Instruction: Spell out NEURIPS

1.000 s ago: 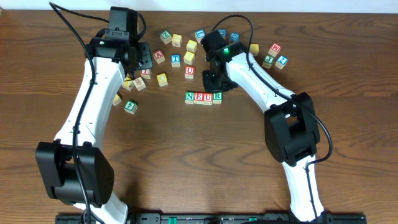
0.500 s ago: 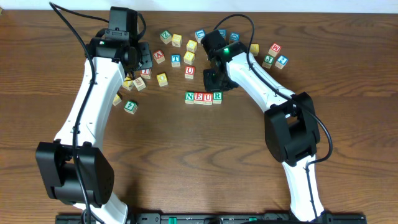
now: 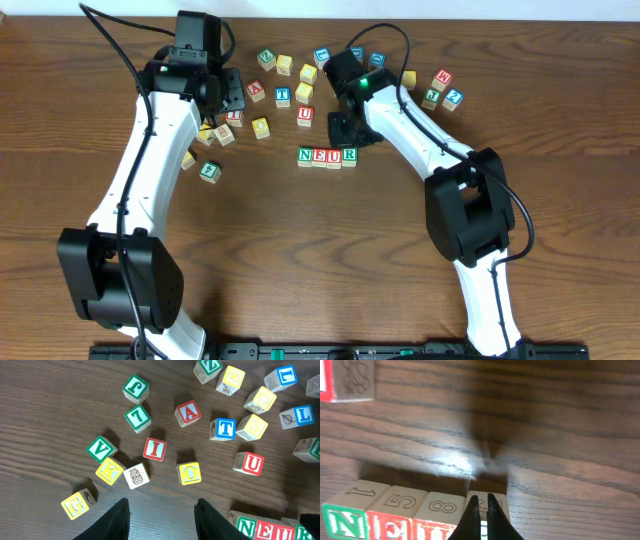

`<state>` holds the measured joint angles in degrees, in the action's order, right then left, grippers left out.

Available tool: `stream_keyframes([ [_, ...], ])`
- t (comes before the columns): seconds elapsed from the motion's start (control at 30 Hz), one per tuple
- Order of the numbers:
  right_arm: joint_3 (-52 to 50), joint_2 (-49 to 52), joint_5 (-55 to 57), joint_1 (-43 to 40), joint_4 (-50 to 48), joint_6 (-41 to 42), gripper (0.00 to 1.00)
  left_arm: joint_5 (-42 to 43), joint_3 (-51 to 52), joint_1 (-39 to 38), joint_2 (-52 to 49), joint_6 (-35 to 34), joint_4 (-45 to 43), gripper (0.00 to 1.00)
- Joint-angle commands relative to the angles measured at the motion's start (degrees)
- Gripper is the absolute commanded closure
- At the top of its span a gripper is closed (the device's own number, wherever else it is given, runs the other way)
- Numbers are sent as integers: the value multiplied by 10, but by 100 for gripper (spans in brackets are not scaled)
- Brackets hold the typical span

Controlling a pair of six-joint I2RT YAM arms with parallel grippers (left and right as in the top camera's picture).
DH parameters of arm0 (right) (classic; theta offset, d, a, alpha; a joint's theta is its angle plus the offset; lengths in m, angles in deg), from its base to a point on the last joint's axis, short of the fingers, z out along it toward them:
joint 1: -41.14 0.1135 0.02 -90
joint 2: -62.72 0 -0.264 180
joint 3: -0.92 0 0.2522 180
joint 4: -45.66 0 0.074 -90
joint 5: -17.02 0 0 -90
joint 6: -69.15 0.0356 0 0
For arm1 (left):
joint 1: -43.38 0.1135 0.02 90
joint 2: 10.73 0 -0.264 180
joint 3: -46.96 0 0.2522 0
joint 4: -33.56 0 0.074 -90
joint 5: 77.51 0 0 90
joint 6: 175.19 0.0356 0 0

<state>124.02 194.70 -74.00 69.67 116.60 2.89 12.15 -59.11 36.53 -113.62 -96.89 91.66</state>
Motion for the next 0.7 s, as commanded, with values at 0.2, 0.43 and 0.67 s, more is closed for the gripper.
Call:
stream_keyframes([
  [0.2,-13,3,9,4,0,11,99,-3,4,1,-6,10,-1,58],
  [0.43,-12,3,10,2,-7,11,98,-3,4,1,-6,10,-1,58],
  [0.67,-2,-2,4,-38,6,22,98,-3,4,1,-6,10,-1,58],
])
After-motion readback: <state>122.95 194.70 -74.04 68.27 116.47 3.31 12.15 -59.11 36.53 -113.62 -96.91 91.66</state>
